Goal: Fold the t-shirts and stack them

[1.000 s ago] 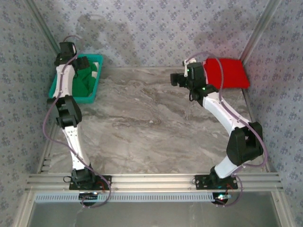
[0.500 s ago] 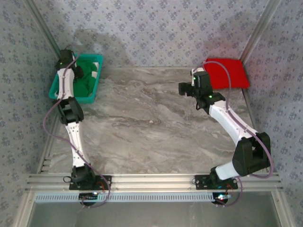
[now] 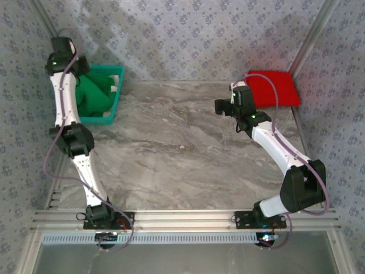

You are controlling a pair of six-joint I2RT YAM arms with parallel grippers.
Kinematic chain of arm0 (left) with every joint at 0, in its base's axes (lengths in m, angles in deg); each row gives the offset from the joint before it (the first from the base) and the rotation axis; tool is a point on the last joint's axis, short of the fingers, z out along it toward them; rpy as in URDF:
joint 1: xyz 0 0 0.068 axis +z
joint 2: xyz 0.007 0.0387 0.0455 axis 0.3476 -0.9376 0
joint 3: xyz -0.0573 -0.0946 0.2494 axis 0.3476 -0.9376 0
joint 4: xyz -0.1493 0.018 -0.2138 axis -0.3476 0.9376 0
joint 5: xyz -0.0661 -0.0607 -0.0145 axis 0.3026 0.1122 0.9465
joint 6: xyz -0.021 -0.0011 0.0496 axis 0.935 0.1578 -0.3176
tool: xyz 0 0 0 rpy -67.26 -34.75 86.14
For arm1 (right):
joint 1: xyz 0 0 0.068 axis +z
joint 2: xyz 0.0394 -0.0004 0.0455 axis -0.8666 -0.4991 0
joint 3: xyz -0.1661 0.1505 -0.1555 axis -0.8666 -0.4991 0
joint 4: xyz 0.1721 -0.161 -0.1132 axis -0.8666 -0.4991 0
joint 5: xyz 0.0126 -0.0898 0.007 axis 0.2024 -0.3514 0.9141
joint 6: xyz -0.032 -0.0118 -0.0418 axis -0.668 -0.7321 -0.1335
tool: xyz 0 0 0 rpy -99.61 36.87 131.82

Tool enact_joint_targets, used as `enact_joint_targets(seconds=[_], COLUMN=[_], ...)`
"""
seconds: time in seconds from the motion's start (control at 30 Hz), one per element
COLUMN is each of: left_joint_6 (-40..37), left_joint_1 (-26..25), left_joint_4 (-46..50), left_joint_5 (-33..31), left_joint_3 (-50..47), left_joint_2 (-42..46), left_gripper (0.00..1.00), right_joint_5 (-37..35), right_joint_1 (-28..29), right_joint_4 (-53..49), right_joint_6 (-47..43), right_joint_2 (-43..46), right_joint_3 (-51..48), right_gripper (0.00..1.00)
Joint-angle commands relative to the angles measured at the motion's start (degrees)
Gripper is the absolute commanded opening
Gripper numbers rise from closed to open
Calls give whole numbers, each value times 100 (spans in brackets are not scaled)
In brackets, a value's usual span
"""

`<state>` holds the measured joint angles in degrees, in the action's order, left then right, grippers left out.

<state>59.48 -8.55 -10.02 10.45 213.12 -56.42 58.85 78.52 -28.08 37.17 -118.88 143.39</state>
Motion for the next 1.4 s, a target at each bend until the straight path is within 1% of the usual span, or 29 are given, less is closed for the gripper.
enact_joint_targets(seconds=[0.0,0.07,0.1,0.2,0.27,0.33,0.4,0.47,0.5,0.6,0.67,0.73,0.83,0.87,0.9,0.93,0.97,1.0,1.03,1.07,1.17,1.2,1.23,1.3,1.37], left_joint_6=[303,253,127,-311,-431,-314,-35,343,399,181,72,-23,-119,-140,-172,-174,-123,-13,43,105,315,386,464,630,830], left_joint_1=[-108,-312,-481,-1032,-1214,-1241,-1254,-1331,-1463,-2059,-2468,-2875,-3391,-3521,-3621,-3671,-3675,-3663,-3633,-3615,-3604,-3605,-3604,-3613,-3677], left_joint_4=[254,415,291,-478,-1007,-1291,-1469,-1746,-1751,-1446,-1142,-986,-1096,-1219,-1342,-1363,-1249,-1066,-994,-1115,-2408,-2773,-2943,-2763,-2564], left_joint_5=[407,548,536,275,352,585,1040,1440,1519,1552,1565,1543,1444,1484,1609,1729,1712,1526,1396,1241,917,804,768,955,1199], left_joint_3=[111,380,433,568,819,1427,2026,2064,2025,1706,1263,621,-554,-938,-1312,-1580,-1706,-1826,-2106,-2537,-4763,-5456,-6051,-6756,-7380], left_joint_2=[526,668,834,1322,1529,1522,1471,1602,1701,1975,2117,2209,2187,2128,2020,1859,1717,1594,1601,1745,2960,3425,3787,4135,4191], left_gripper=[0,0,0,0,0,0,0,0,0,0,0,0,0,10,34,53,65,74,76,76,74,73,72,72,75], right_joint_5=[79,120,135,190,165,172,211,237,255,265,248,202,131,113,82,23,11,73,182,287,533,587,665,1010,1342], right_joint_1=[-21,-22,-18,-20,-26,-26,-35,-40,-35,-35,-35,-46,-86,-114,-155,-224,-290,-401,-536,-650,-917,-962,-1006,-1108,-1177], right_joint_4=[233,184,136,133,175,230,270,313,327,327,336,342,352,341,348,338,304,223,153,115,51,9,-53,-141,-290], right_joint_6=[137,163,180,181,213,266,324,372,387,410,418,409,431,451,498,575,677,809,944,1028,1102,1087,1102,1142,1157], right_joint_2=[40,-21,-44,-58,-47,-47,-46,-51,-46,-43,-4,44,112,135,167,198,222,250,278,304,469,514,538,476,254], right_joint_3=[76,98,290,344,328,303,300,300,309,359,355,332,254,219,195,195,-20,-60,-91,-133,-380,-500,-601,-788,-882], right_gripper=[100,100,100,100,100,100,100,100,100,100,100,100,100,100,100,100,100,100,100,100,100,100,99,98,96])
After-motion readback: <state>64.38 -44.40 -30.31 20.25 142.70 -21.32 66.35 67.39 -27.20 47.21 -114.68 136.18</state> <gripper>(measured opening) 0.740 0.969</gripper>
